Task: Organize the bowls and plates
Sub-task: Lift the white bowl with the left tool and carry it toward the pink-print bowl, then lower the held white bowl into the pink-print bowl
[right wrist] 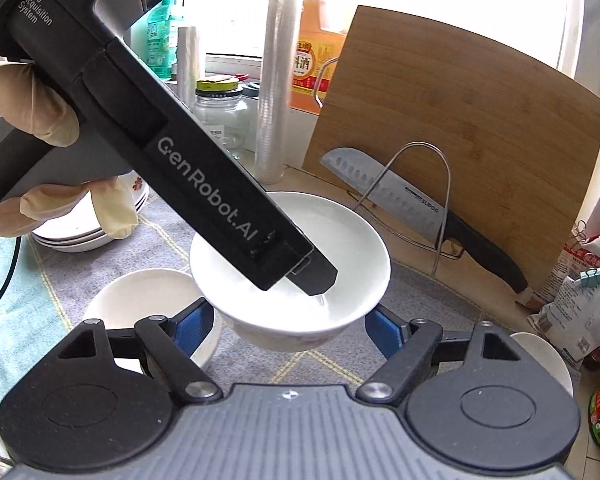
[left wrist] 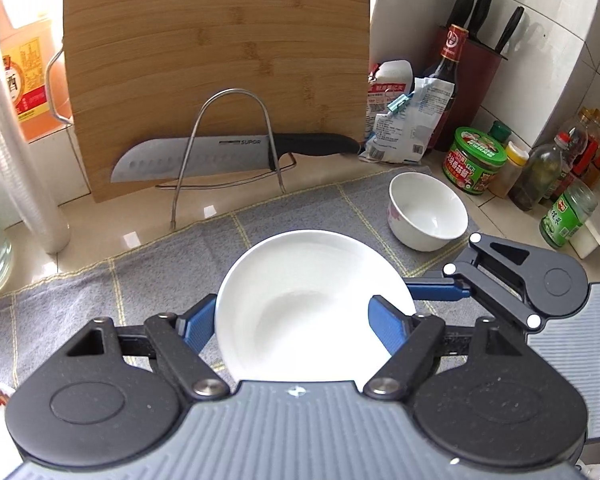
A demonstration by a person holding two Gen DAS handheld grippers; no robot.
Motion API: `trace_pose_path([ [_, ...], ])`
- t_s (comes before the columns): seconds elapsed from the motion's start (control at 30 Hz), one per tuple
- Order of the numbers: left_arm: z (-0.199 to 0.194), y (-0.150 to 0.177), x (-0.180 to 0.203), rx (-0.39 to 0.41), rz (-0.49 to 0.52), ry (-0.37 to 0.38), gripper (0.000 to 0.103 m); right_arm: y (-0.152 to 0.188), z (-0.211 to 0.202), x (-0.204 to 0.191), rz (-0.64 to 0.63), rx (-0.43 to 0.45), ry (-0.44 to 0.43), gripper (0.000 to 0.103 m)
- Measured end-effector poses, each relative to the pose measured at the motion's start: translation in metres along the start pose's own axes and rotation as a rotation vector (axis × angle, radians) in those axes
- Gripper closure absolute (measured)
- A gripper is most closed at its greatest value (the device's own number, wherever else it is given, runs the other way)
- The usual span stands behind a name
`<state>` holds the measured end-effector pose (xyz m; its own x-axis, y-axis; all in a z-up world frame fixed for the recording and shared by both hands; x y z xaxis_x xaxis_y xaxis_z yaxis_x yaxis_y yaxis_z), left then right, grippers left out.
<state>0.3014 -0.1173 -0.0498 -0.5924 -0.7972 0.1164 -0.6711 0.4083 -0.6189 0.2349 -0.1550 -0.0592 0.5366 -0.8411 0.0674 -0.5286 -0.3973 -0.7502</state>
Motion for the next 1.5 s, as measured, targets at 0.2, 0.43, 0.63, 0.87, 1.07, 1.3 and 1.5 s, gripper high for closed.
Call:
trace_pose_path([
  [0.2, -0.018, 0.018, -0.014, 0.006, -0.036, -0.024, 0.024, -0.005, 0.000, -0.024, -0.031, 0.000, -0.040, 0.017],
  [0.43, -0.032, 0.041, -0.022, 0.001, -0.069, -0.037, 0.024, -0.003, 0.001, -0.052, -0.049, -0.020, -0.092, 0.017],
  [0.63, -0.035, 0.059, -0.027, -0.006, -0.101, -0.035, 0.024, 0.002, 0.006, -0.066, -0.065, -0.045, -0.122, 0.017],
  [0.87, -0.032, 0.073, -0.027, -0.026, -0.117, -0.029, 0.024, 0.012, 0.008, -0.077, -0.063, -0.083, -0.157, 0.017],
  [1.07, -0.031, 0.079, -0.029, -0.035, -0.120, -0.033, 0.024, 0.015, 0.011, -0.080, -0.054, -0.096, -0.175, 0.017],
  [1.3, -0.027, 0.086, -0.027, -0.047, -0.108, -0.027, 0.024, 0.022, 0.014, -0.083, -0.054, -0.109, -0.180, 0.017],
  [1.5, -0.022, 0.091, -0.026, -0.057, -0.091, -0.032, 0.024, 0.027, 0.017, -0.085, -0.068, -0.117, -0.171, 0.017],
])
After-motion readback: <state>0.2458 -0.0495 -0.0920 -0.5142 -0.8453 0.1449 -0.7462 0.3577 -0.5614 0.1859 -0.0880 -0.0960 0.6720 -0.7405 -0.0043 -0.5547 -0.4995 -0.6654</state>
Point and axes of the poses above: each gripper's, at about its wrist camera, not at the fingertips, and z roughly the way its jaws point, x to its right, y to its underside, the point moved 9 cm from there along z, roughly the way its jaws point, and after that the axes turned 1 degree about z, right-handed, at the moved point
